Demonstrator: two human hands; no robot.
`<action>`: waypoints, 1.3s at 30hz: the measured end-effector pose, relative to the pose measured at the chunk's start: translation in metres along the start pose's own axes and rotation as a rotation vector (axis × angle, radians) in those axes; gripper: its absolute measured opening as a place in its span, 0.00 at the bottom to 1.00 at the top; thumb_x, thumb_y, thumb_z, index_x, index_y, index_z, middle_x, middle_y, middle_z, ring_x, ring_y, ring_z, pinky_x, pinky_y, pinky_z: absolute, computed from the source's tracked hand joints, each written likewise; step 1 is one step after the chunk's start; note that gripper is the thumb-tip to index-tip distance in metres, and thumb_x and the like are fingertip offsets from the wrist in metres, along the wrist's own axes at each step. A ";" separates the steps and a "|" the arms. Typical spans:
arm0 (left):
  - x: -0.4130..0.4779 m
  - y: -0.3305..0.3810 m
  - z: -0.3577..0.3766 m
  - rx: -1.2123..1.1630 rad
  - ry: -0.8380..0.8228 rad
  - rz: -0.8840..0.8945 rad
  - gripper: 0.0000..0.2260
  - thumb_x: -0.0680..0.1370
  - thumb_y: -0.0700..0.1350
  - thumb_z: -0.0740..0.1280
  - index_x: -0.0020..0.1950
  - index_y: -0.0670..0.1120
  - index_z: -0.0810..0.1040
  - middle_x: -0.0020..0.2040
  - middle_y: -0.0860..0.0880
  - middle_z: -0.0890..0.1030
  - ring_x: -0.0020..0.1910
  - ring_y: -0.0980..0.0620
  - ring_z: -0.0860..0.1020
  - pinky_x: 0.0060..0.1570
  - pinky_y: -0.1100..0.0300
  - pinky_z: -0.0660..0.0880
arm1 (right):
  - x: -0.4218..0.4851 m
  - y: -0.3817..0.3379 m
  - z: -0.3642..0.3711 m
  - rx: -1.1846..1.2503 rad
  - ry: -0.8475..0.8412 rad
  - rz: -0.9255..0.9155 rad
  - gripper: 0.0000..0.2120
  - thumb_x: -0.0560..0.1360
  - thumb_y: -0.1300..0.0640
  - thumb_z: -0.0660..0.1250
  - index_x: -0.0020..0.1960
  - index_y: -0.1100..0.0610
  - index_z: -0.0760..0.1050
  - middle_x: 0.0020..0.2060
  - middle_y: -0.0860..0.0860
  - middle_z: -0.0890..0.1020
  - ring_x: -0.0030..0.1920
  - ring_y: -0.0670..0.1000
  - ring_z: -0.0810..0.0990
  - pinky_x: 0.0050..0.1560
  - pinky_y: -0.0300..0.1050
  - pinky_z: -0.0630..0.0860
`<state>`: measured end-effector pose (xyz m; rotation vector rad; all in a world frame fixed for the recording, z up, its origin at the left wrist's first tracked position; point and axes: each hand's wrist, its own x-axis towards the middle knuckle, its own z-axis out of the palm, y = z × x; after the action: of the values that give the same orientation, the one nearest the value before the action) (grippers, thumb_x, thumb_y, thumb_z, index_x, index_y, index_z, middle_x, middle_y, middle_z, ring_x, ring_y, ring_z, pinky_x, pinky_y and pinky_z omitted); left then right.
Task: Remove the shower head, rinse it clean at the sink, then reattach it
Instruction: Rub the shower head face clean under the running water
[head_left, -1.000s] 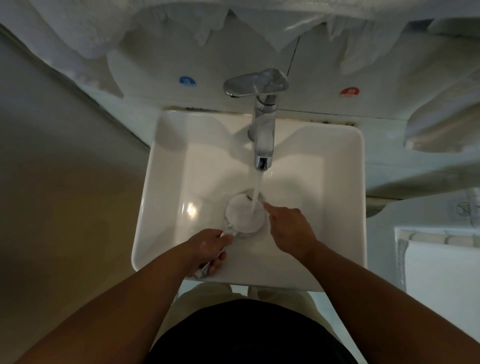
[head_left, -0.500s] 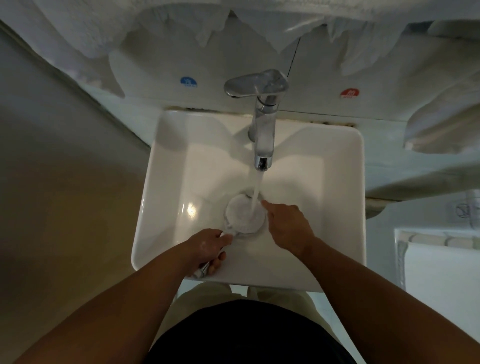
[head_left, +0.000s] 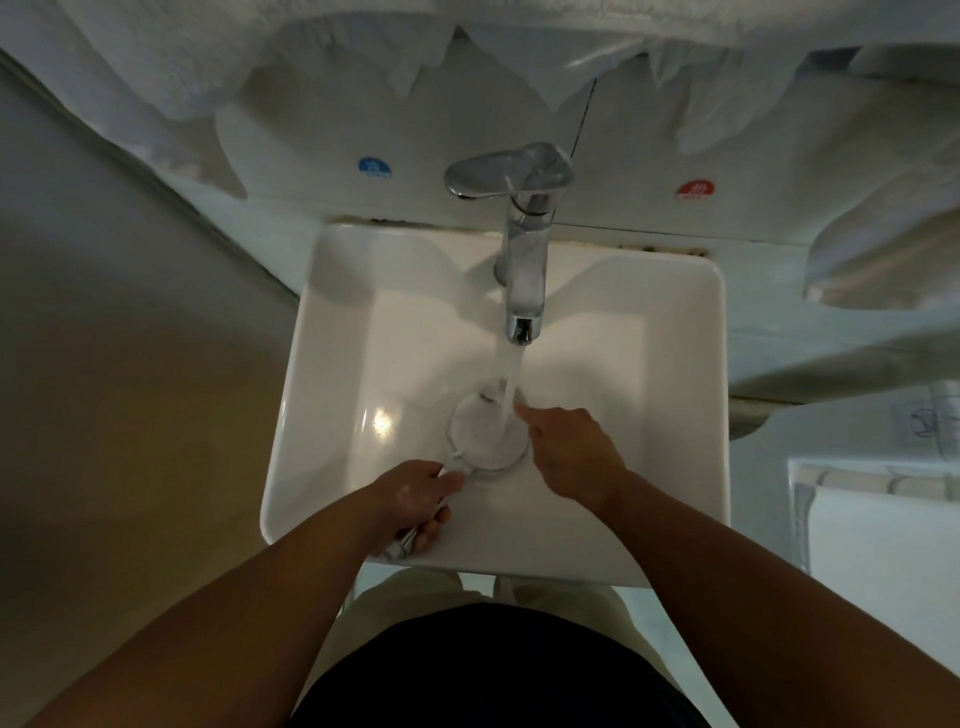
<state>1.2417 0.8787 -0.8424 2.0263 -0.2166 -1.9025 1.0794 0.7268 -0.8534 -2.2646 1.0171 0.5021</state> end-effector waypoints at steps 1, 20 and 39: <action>0.000 -0.001 0.000 0.002 0.002 0.000 0.14 0.83 0.50 0.62 0.58 0.39 0.77 0.34 0.44 0.76 0.22 0.52 0.69 0.22 0.62 0.67 | -0.001 -0.003 0.001 0.024 -0.020 -0.010 0.23 0.82 0.54 0.57 0.76 0.41 0.66 0.64 0.56 0.80 0.58 0.61 0.80 0.59 0.54 0.78; 0.005 -0.004 -0.001 0.010 0.004 0.016 0.14 0.83 0.51 0.62 0.55 0.41 0.77 0.33 0.45 0.76 0.21 0.52 0.69 0.22 0.62 0.68 | -0.007 -0.027 -0.002 -0.009 -0.079 -0.070 0.21 0.82 0.56 0.58 0.74 0.44 0.70 0.61 0.58 0.81 0.56 0.61 0.82 0.54 0.51 0.78; 0.004 -0.003 -0.002 0.025 0.006 0.029 0.13 0.83 0.51 0.63 0.55 0.42 0.78 0.32 0.46 0.77 0.23 0.51 0.70 0.22 0.61 0.68 | -0.005 -0.013 -0.005 -0.028 -0.073 -0.059 0.24 0.81 0.55 0.58 0.76 0.41 0.66 0.61 0.57 0.81 0.56 0.61 0.81 0.56 0.52 0.79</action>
<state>1.2436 0.8804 -0.8474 2.0335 -0.2687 -1.8851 1.0873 0.7330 -0.8420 -2.2761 0.9092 0.5726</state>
